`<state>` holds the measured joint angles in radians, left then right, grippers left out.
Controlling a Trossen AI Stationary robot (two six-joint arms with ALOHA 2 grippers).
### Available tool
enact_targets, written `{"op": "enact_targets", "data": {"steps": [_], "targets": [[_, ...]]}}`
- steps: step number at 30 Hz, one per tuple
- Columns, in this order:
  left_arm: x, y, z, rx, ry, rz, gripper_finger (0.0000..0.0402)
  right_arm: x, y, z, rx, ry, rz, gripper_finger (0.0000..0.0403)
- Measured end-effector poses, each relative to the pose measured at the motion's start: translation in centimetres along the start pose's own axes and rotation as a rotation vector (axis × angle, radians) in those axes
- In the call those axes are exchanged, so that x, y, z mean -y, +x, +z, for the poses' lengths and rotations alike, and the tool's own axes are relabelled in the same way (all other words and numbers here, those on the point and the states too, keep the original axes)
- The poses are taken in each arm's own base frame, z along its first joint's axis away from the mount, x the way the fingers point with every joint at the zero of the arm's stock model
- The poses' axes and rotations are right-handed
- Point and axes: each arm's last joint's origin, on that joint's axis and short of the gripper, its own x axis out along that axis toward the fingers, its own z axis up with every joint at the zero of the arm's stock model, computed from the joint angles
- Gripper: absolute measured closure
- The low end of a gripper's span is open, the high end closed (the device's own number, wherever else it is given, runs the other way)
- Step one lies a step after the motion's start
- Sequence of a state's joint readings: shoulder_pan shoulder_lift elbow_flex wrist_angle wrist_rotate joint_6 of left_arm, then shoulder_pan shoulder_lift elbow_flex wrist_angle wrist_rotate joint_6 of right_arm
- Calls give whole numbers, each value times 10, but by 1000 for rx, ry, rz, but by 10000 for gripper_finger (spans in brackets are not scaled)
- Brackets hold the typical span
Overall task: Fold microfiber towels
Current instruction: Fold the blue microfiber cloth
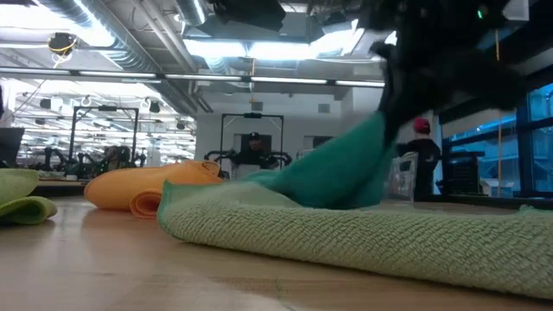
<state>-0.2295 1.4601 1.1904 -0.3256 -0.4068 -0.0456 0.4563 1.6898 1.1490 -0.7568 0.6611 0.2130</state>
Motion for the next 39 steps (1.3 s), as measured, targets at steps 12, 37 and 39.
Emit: {"op": "enact_targets", "data": {"steps": [12, 37, 39], "targets": [[-1, 0, 1, 8, -1, 4, 249, 121, -63, -25, 115, 354, -77, 401], [11, 61, -5, 93, 19, 198, 249, 192, -55, -2, 433, 511, -176, 401], [12, 68, -8, 82, 21, 251, 249, 192, -55, -2, 433, 511, -175, 401]]}}
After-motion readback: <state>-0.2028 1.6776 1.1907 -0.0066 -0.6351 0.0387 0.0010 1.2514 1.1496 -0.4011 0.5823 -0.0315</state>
